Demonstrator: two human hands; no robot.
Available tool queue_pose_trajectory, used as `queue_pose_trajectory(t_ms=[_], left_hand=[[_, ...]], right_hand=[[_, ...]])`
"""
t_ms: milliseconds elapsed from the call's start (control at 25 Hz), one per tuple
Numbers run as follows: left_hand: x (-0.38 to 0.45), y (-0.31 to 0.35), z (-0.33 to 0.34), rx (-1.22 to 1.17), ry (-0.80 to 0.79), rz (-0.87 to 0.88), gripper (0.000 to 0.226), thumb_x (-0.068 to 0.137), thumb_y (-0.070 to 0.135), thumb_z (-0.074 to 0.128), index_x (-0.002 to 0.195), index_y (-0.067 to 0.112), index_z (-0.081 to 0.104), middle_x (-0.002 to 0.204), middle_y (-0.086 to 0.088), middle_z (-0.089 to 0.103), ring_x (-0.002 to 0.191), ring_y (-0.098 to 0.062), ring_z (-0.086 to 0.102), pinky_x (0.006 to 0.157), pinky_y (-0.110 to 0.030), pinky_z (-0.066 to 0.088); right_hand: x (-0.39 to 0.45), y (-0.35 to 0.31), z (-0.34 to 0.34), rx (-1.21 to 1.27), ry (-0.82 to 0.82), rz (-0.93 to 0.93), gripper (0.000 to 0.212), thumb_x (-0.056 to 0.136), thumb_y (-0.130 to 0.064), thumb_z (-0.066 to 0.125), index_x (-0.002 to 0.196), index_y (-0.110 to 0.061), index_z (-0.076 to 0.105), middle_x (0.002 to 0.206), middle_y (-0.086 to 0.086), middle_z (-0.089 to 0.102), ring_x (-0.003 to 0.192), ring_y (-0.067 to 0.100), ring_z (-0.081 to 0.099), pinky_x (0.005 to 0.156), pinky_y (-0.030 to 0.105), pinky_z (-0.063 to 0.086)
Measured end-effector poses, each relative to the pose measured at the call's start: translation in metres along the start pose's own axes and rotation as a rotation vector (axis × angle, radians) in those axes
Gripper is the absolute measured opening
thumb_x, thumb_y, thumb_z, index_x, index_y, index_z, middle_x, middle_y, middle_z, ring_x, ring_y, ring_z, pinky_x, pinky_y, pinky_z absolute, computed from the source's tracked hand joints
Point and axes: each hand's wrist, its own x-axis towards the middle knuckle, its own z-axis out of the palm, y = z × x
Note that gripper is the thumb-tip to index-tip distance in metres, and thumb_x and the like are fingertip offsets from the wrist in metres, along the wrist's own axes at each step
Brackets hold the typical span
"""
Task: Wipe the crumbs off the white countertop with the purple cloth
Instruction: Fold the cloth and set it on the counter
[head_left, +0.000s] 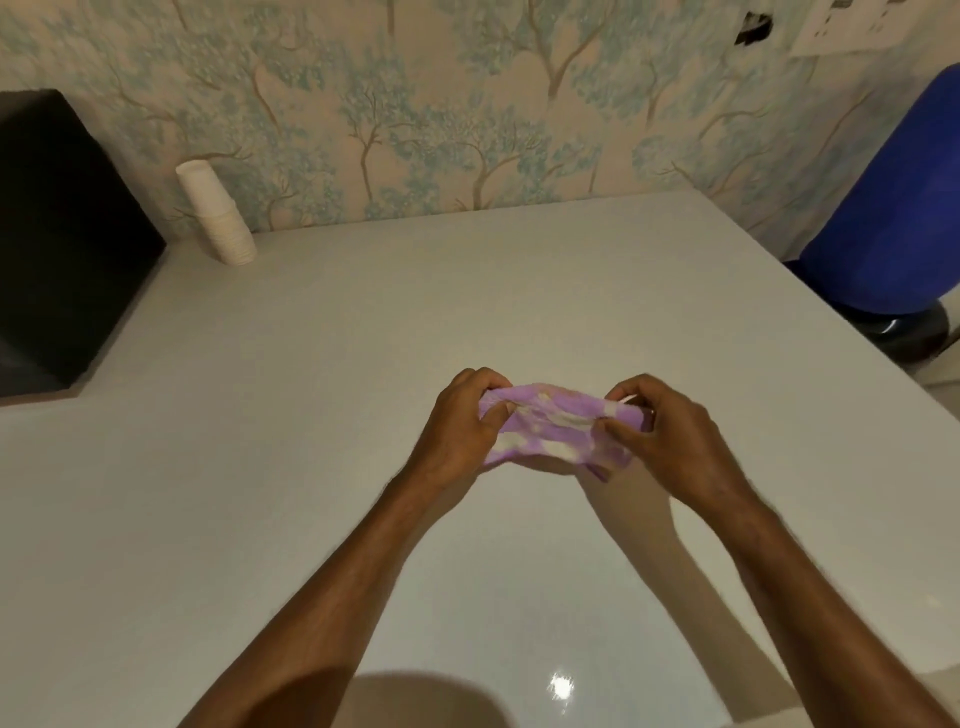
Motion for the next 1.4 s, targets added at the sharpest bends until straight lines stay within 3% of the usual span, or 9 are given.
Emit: queue_pose_trajectory(t_ms=[200, 320, 480, 560, 760, 1040, 1160, 1280, 1400], left_hand=[[0.095, 0.035, 0.038, -0.143, 0.034, -0.053, 0.007, 0.093, 0.013, 0.066, 0.099, 0.013, 0.068, 0.097, 0.001, 0.069, 0.084, -0.012, 0.063, 0.069, -0.026, 0.050], [0.150, 0.046, 0.062, -0.151, 0.037, -0.065, 0.008, 0.093, 0.014, 0.068, 0.101, 0.012, 0.069, 0.093, 0.004, 0.068, 0.080, -0.010, 0.062, 0.065, -0.019, 0.049], [0.211, 0.051, 0.093, -0.151, 0.066, -0.107, 0.005, 0.093, 0.014, 0.068, 0.098, 0.014, 0.067, 0.091, 0.004, 0.066, 0.077, -0.007, 0.059, 0.056, -0.005, 0.042], [0.242, 0.055, 0.106, -0.126, 0.079, -0.126, 0.003, 0.094, 0.015, 0.067, 0.096, 0.017, 0.066, 0.092, 0.003, 0.066, 0.079, -0.011, 0.059, 0.056, -0.007, 0.043], [0.316, 0.057, 0.130, -0.002, 0.057, -0.133, 0.012, 0.095, 0.022, 0.066, 0.103, 0.013, 0.069, 0.098, -0.001, 0.069, 0.084, -0.015, 0.059, 0.057, -0.012, 0.040], [0.379, 0.044, 0.169, 0.138, 0.011, -0.162, 0.019, 0.096, 0.022, 0.064, 0.110, 0.010, 0.068, 0.115, -0.009, 0.071, 0.095, -0.021, 0.060, 0.078, -0.027, 0.042], [0.388, 0.034, 0.186, 0.330, 0.012, -0.147, 0.027, 0.096, 0.023, 0.063, 0.122, 0.016, 0.066, 0.129, -0.010, 0.061, 0.119, -0.027, 0.056, 0.093, -0.035, 0.045], [0.383, 0.023, 0.199, 0.558, 0.027, -0.045, 0.041, 0.095, 0.031, 0.062, 0.136, 0.025, 0.057, 0.144, -0.005, 0.048, 0.133, -0.028, 0.041, 0.104, -0.045, 0.036], [0.372, 0.014, 0.207, 0.631, -0.004, 0.118, 0.038, 0.098, 0.034, 0.055, 0.134, 0.023, 0.059, 0.144, -0.006, 0.049, 0.130, -0.028, 0.043, 0.102, -0.044, 0.037]], right_hand=[[0.092, 0.027, -0.044, 0.126, 0.120, -0.004, 0.026, 0.087, -0.035, 0.079, 0.106, -0.036, 0.062, 0.094, -0.013, 0.071, 0.077, 0.013, 0.068, 0.063, 0.031, 0.057], [0.151, 0.045, -0.059, 0.219, 0.187, 0.014, 0.022, 0.088, -0.029, 0.079, 0.105, -0.031, 0.064, 0.099, -0.007, 0.073, 0.083, 0.017, 0.068, 0.072, 0.041, 0.061], [0.219, 0.065, -0.067, 0.267, 0.254, 0.017, 0.027, 0.089, -0.028, 0.078, 0.112, -0.026, 0.064, 0.107, -0.001, 0.071, 0.088, 0.021, 0.066, 0.072, 0.037, 0.058], [0.250, 0.074, -0.070, 0.234, 0.268, 0.019, 0.032, 0.090, -0.031, 0.078, 0.117, -0.025, 0.063, 0.106, -0.002, 0.067, 0.088, 0.020, 0.063, 0.069, 0.030, 0.053], [0.326, 0.098, -0.080, 0.227, 0.272, 0.028, 0.035, 0.090, -0.034, 0.077, 0.119, -0.022, 0.062, 0.108, -0.001, 0.064, 0.092, 0.021, 0.061, 0.072, 0.029, 0.050], [0.399, 0.143, -0.069, 0.203, 0.253, 0.091, 0.037, 0.087, -0.030, 0.080, 0.116, -0.017, 0.063, 0.111, 0.002, 0.068, 0.098, 0.022, 0.064, 0.084, 0.037, 0.056], [0.413, 0.162, -0.057, 0.113, 0.251, 0.101, 0.038, 0.087, -0.026, 0.080, 0.118, -0.014, 0.061, 0.121, 0.008, 0.065, 0.107, 0.027, 0.064, 0.094, 0.041, 0.054], [0.416, 0.171, -0.045, -0.041, 0.258, 0.085, 0.035, 0.089, -0.026, 0.074, 0.121, -0.018, 0.061, 0.133, 0.011, 0.055, 0.118, 0.031, 0.058, 0.095, 0.040, 0.050], [0.411, 0.171, -0.036, -0.235, 0.280, 0.008, 0.023, 0.093, -0.028, 0.067, 0.114, -0.019, 0.070, 0.130, 0.010, 0.061, 0.121, 0.033, 0.055, 0.094, 0.044, 0.051]])
